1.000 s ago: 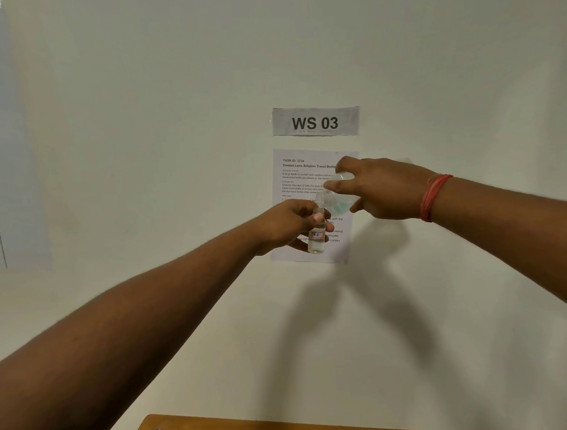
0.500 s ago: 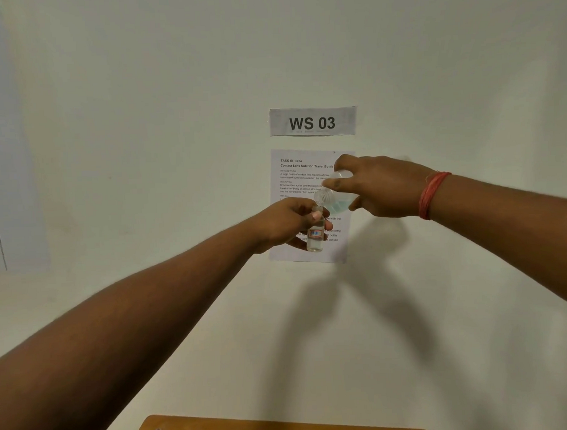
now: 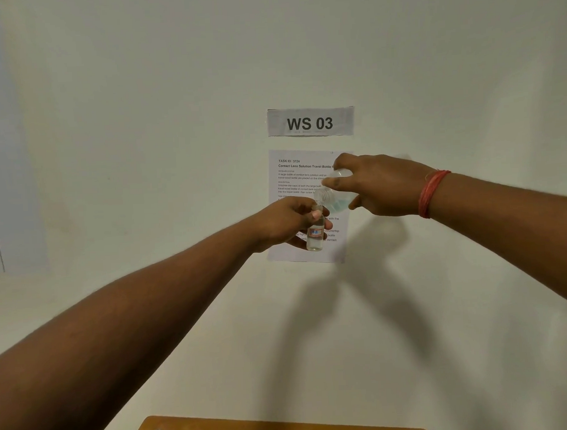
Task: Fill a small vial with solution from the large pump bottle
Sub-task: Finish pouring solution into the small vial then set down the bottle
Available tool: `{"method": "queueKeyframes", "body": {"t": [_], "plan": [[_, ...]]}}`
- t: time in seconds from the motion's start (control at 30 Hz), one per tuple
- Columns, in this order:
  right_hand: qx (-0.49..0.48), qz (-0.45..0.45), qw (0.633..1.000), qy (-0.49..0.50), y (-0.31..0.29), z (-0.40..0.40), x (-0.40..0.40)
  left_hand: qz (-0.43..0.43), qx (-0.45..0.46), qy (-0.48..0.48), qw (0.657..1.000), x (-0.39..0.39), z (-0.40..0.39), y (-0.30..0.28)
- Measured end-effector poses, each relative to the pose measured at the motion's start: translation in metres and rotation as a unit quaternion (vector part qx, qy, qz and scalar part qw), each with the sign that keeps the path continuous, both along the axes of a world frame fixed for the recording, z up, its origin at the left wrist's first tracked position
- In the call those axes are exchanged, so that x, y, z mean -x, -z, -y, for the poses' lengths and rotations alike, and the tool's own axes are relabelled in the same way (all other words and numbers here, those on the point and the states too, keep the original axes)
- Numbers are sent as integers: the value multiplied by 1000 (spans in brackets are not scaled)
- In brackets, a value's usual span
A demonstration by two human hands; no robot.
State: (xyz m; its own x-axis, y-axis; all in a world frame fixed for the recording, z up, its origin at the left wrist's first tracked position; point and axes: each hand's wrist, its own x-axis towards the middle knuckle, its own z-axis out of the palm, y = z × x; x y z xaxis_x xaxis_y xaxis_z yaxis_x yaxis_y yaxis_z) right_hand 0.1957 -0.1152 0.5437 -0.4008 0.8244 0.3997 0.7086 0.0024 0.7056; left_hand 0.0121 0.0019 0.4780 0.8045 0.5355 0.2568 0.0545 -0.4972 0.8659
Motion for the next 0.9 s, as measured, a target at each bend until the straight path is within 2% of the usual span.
{"method": "queueKeyframes", "body": {"t": [0.9], "plan": [[2, -8, 1000, 4, 1, 1, -1, 0, -2, -5, 1000, -1, 5, 0]]}}
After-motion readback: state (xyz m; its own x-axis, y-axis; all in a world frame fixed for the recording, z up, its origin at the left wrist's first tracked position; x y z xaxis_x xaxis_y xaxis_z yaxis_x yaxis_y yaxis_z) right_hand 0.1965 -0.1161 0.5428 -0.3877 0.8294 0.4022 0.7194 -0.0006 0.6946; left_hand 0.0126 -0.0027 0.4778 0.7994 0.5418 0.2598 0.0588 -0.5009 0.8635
